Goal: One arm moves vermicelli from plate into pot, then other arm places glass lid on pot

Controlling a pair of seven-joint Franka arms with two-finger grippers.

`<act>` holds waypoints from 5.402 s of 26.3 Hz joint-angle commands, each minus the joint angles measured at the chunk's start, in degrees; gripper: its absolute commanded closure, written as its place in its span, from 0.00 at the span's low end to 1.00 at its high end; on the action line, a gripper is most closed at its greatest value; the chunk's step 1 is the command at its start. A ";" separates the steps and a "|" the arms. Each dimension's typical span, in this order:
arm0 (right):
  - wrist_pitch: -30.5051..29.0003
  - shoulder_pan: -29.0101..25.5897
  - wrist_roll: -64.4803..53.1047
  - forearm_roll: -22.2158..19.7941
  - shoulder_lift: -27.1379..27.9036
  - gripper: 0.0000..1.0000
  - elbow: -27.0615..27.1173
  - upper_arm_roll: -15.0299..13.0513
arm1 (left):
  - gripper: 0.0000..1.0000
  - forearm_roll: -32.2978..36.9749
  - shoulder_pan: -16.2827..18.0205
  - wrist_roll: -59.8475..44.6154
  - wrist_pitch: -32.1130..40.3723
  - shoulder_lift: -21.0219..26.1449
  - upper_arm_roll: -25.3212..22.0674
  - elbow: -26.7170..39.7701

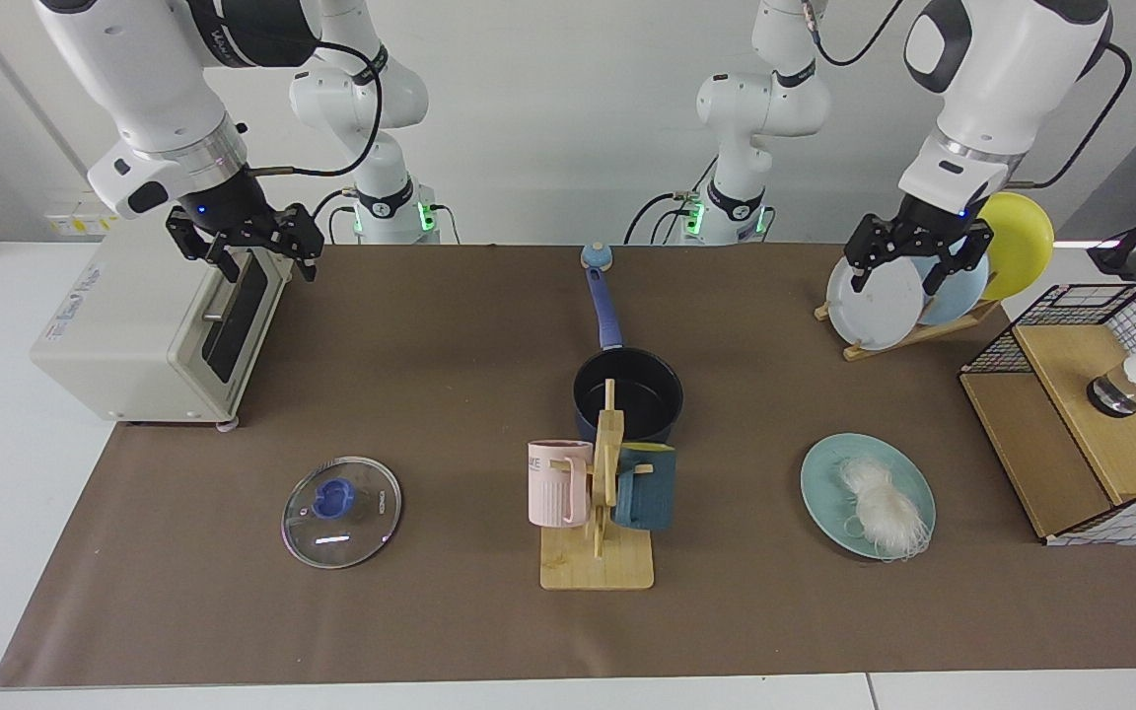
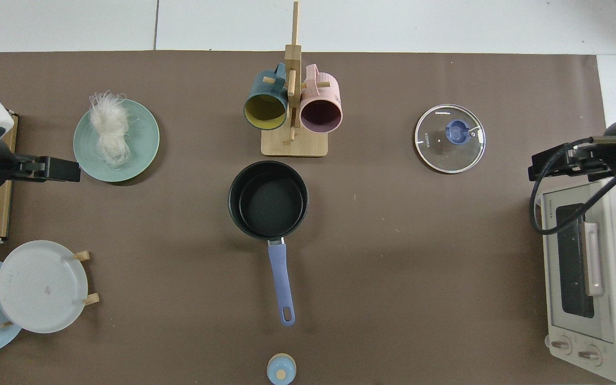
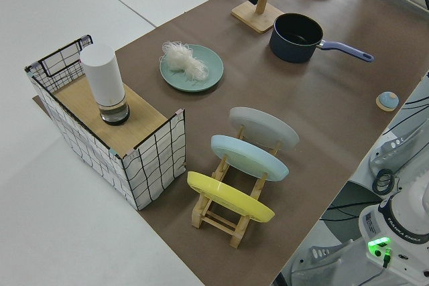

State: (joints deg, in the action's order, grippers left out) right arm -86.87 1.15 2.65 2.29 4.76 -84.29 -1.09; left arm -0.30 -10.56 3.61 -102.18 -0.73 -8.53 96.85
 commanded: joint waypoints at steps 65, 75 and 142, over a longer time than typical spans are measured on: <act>-28.18 0.61 0.16 -3.00 31.71 0.02 7.29 0.74 | 1.00 -6.99 0.89 -4.93 -20.63 20.26 -2.37 -5.00; -30.46 0.44 -0.01 -2.65 31.53 0.08 3.87 0.74 | 1.00 -6.99 -5.70 -14.84 -1.53 3.03 -1.15 -0.62; -6.29 9.04 4.90 -2.56 4.29 1.00 -2.64 1.09 | 0.00 -4.71 -8.25 -36.07 -12.29 9.52 9.77 2.31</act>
State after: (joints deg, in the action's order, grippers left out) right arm -92.84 6.89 3.27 -0.63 11.03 -84.92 0.04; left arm -6.02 -18.55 -36.81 -128.69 12.19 6.34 105.70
